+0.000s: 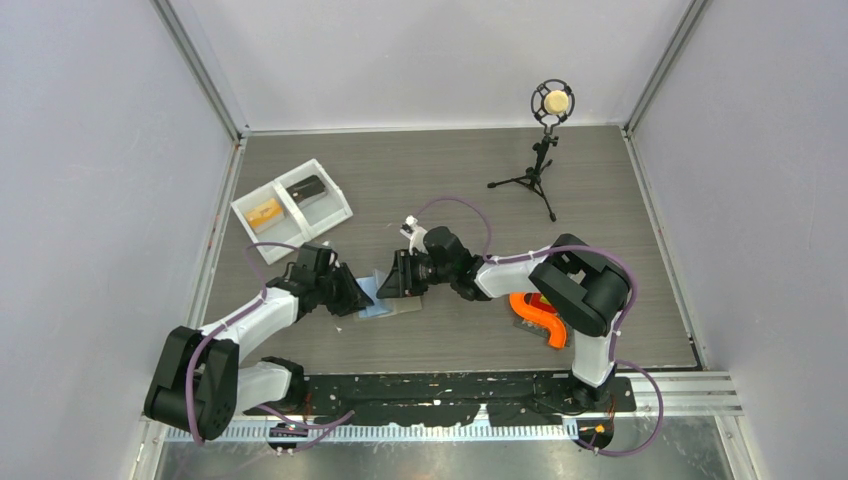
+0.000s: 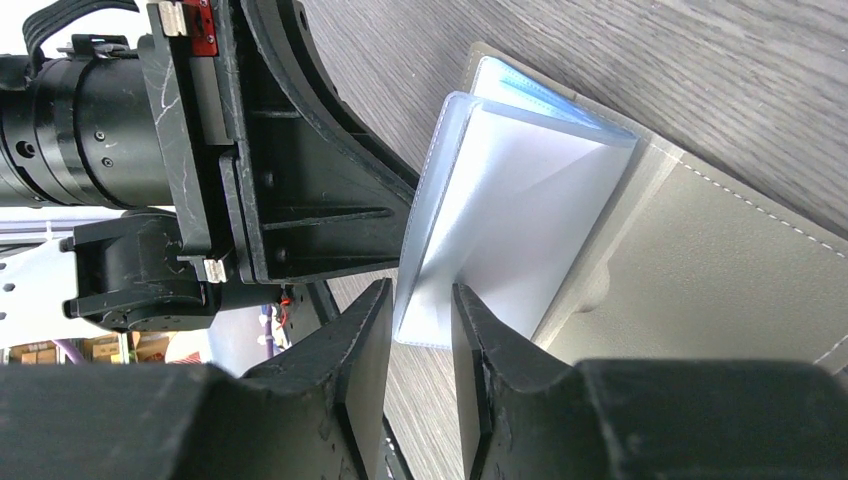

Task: Take the credit cards out of the card holder
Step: Remove the credit card from the card holder.

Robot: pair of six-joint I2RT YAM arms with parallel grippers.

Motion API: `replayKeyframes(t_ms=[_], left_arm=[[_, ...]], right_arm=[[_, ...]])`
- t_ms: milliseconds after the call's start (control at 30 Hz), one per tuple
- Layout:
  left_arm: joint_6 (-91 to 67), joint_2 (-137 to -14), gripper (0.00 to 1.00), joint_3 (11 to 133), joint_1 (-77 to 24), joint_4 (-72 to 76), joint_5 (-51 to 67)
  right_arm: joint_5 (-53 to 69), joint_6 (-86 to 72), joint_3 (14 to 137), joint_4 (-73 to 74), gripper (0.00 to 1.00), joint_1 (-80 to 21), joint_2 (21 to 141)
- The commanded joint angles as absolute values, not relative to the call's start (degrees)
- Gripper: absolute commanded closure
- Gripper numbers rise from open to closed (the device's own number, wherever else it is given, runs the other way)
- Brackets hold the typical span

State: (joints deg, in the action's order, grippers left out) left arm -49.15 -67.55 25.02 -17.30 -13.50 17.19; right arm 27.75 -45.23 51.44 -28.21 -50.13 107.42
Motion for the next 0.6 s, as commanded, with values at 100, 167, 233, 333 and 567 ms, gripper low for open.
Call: replayKeyframes(t_ms=[100, 167, 233, 333, 567], left_arm=[[-50.02, -66.24, 0.73, 24.87, -17.99, -13.26, 18.16], [-50.46, -65.22, 0.74, 24.87, -18.17, -13.56, 18.32], [-50.95, -63.89, 0.73, 25.01, -18.32, -13.93, 18.37], [-51.32, -61.72, 0.74, 25.51, -18.37, -15.64, 17.67], [-51.81, -56.07, 0.72, 25.85, -18.38, -20.08, 13.86]], right_arm=[[26.32, -43.94, 52.19, -26.92, 0.51, -49.92, 105.75], [25.87, -43.35, 52.28, -26.14, 0.48, -49.92, 105.67], [25.43, -43.07, 52.41, -25.7, 0.48, -49.92, 105.69], [25.36, -42.99, 52.83, -25.38, 0.48, -49.92, 106.23], [24.56, -42.4, 53.35, -24.55, 0.49, -49.92, 106.93]])
